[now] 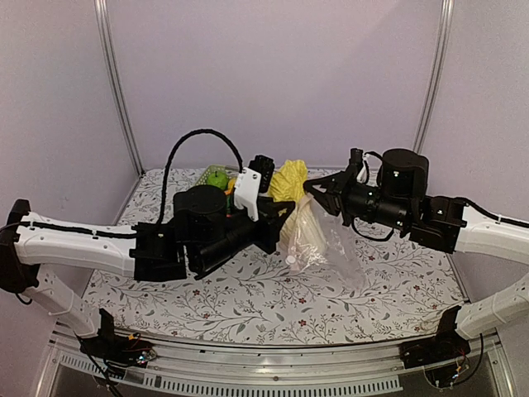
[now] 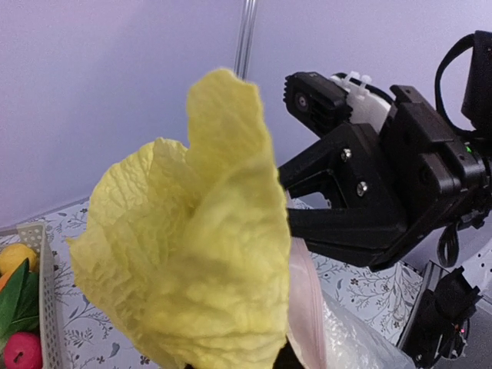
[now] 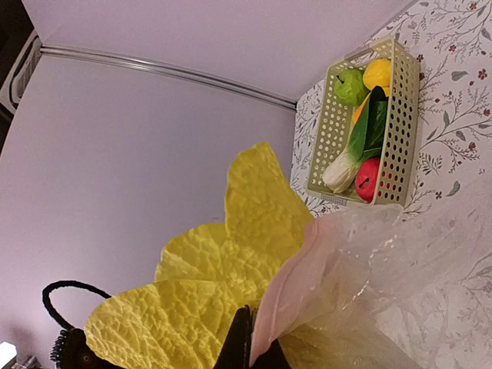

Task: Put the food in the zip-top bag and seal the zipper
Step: Place the fake vegetable in the zipper food storage bag.

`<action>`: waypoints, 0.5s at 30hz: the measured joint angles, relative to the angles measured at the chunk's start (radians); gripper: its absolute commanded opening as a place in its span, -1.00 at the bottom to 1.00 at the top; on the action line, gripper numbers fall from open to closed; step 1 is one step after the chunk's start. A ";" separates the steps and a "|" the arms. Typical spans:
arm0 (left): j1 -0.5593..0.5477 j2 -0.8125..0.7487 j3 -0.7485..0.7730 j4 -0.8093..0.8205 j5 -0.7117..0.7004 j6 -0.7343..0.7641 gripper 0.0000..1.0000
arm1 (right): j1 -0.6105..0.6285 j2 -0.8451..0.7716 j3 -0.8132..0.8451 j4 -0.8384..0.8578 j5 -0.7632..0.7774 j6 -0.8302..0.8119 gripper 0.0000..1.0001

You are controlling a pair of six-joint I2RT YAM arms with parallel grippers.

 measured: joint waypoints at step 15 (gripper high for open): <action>0.105 -0.028 0.066 -0.233 0.385 -0.121 -0.98 | 0.000 0.011 0.036 -0.055 -0.042 -0.120 -1.00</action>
